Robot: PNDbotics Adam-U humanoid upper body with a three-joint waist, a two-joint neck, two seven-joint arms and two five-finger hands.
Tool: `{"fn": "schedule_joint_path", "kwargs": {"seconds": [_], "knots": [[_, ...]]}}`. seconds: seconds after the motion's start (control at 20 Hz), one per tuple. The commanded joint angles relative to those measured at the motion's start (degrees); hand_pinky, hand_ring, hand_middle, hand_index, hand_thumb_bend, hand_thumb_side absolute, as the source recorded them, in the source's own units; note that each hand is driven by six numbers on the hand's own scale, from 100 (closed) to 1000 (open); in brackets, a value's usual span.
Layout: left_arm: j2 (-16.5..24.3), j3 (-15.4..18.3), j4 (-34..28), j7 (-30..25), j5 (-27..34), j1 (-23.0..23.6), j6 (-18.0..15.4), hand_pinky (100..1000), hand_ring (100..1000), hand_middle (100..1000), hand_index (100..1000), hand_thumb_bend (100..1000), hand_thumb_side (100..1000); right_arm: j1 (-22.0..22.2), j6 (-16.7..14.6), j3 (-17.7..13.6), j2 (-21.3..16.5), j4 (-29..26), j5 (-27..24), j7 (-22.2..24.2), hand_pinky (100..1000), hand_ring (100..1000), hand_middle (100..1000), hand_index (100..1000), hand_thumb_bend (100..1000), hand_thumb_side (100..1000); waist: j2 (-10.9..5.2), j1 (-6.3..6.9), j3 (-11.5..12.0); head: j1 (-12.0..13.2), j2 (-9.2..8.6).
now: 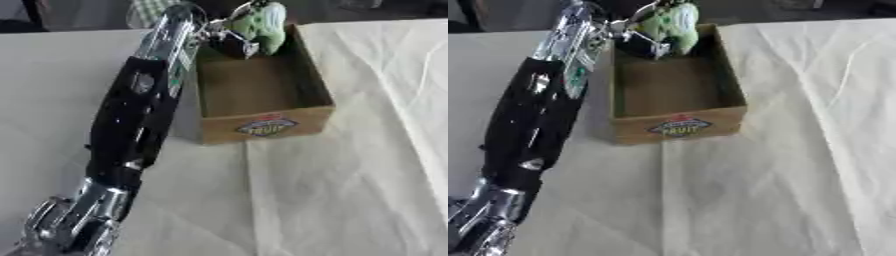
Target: Pick up objects on the table and place them in the box.
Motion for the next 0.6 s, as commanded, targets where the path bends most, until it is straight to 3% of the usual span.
{"fn": "schedule_joint_path", "kwargs": {"seconds": [0.05,0.25,0.4,0.45,0.5,0.55,0.6], "knots": [[0.1,0.6,3.5,-0.9,-3.6,-1.9,-0.6,510,603,496,706,100,460,-0.9,-0.1,-0.1,-0.9,-0.8,-0.6,0.4,831,714,734,875,100,517,-1.43,-0.19,-0.4,0.6,-0.26],[0.0,0.5,6.2,-1.5,-6.8,-1.3,-1.2,548,675,613,887,109,671,-0.5,-0.1,-0.4,-0.9,-0.8,-0.6,0.3,832,714,734,875,100,513,-1.69,0.0,-0.2,-0.1,-0.31],[0.0,0.0,7.3,-0.6,-7.1,-0.4,-2.0,587,759,719,927,268,757,0.1,0.0,-0.7,-0.9,-0.8,-0.4,-0.2,832,714,734,876,100,511,-1.88,0.18,0.5,-0.9,-0.19],[0.0,-0.2,7.6,-0.5,-7.2,-0.2,-2.3,635,806,777,972,485,811,0.2,0.1,-0.8,-1.0,-0.8,-0.4,-0.2,832,714,734,876,100,511,-1.92,0.22,0.6,-1.1,-0.13],[0.0,-0.3,7.8,-0.5,-7.4,-0.1,-2.7,654,826,803,992,558,820,0.3,0.1,-0.8,-1.0,-0.8,-0.3,-0.2,832,714,734,876,100,510,-1.96,0.24,0.8,-1.2,-0.06],[0.1,-0.3,7.9,-0.6,-7.6,0.1,-3.0,690,867,847,1000,686,818,0.4,0.1,-0.8,-1.0,-0.8,-0.2,-0.3,832,714,734,876,100,510,-1.97,0.26,0.8,-1.4,-0.01],[0.1,-0.3,7.9,-0.6,-8.0,0.2,-3.2,695,873,852,1000,705,817,0.5,0.1,-0.8,-1.0,-0.8,-0.2,-0.3,832,714,734,876,100,511,-1.98,0.27,0.8,-1.5,0.02]]}}
